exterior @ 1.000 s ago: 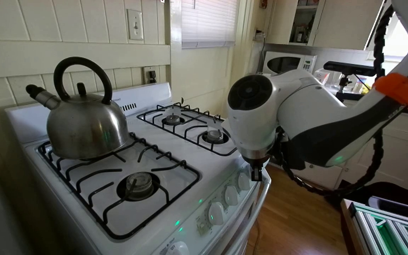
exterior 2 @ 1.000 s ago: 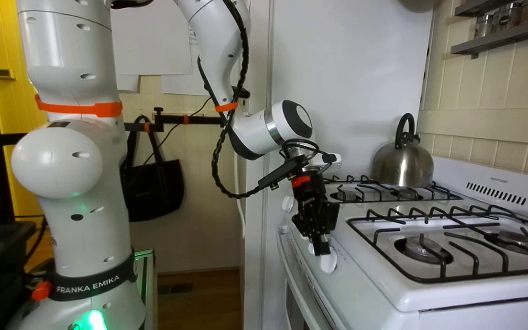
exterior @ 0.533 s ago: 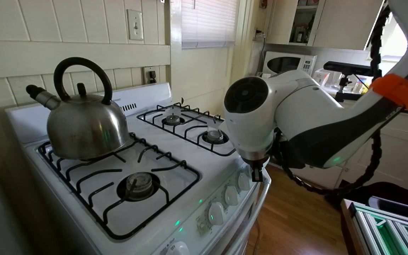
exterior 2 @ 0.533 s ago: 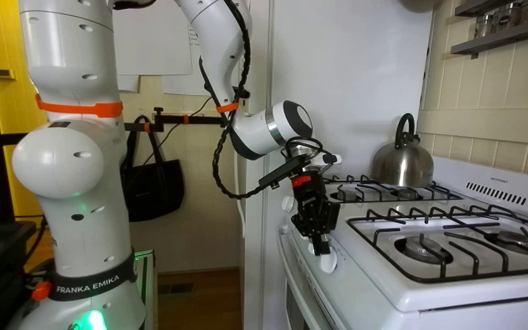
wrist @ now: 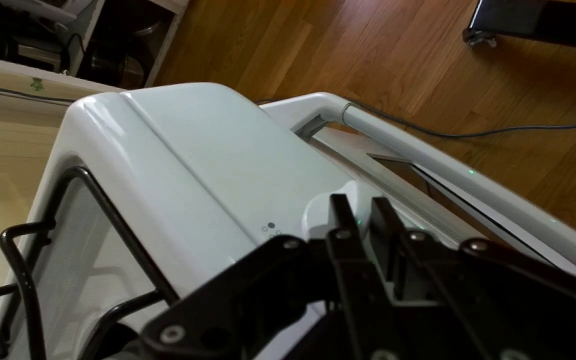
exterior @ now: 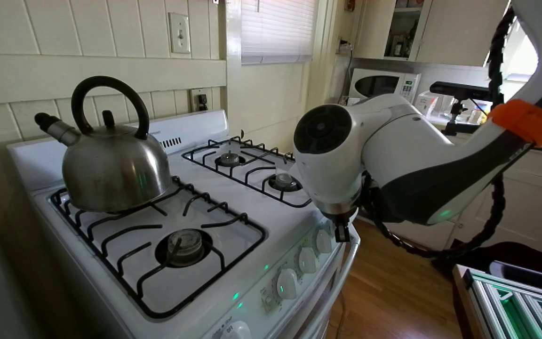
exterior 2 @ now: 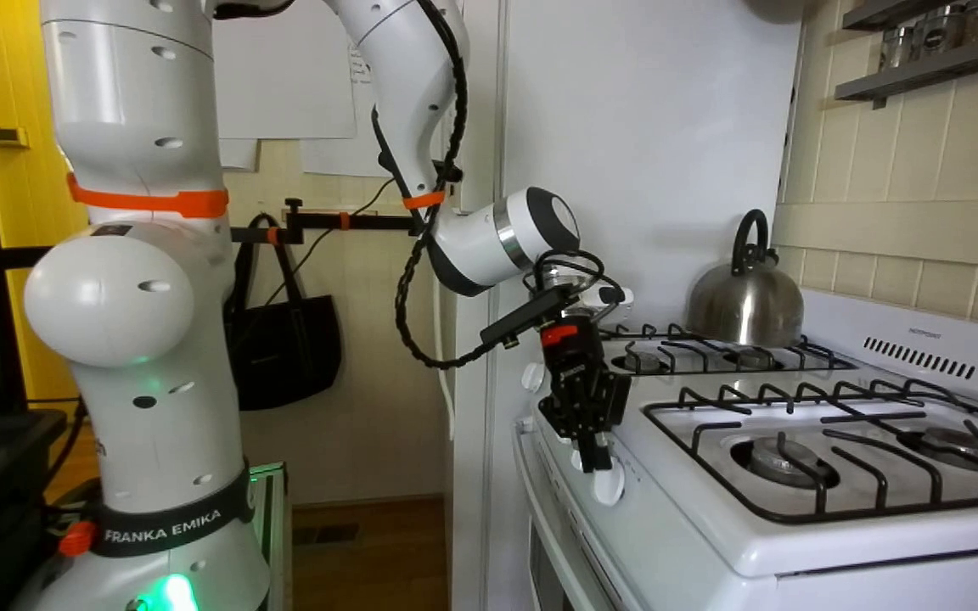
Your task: Turn the first right switch to the left
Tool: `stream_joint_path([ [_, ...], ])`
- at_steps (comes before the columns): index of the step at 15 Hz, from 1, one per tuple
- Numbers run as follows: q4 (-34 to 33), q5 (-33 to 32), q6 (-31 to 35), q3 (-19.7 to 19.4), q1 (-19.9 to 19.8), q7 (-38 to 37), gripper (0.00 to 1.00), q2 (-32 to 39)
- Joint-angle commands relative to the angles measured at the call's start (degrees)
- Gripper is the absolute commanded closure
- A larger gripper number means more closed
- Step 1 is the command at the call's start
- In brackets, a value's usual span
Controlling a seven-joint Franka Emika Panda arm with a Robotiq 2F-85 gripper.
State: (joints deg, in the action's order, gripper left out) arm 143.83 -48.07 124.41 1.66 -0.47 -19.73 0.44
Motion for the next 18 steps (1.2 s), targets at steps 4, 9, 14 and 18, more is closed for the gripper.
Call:
stream_joint_path([
  [4,-0.87,-2.31,-5.84,1.14,2.07,3.44,0.6,-1.6],
  [9,-1.23,-1.97,-7.11,1.21,2.27,3.69,0.57,-1.44],
  [14,-2.66,-2.05,-12.92,2.58,3.79,7.81,0.23,-2.09],
  [18,-3.22,-1.12,-15.69,3.21,4.56,9.17,0.0,-2.42],
])
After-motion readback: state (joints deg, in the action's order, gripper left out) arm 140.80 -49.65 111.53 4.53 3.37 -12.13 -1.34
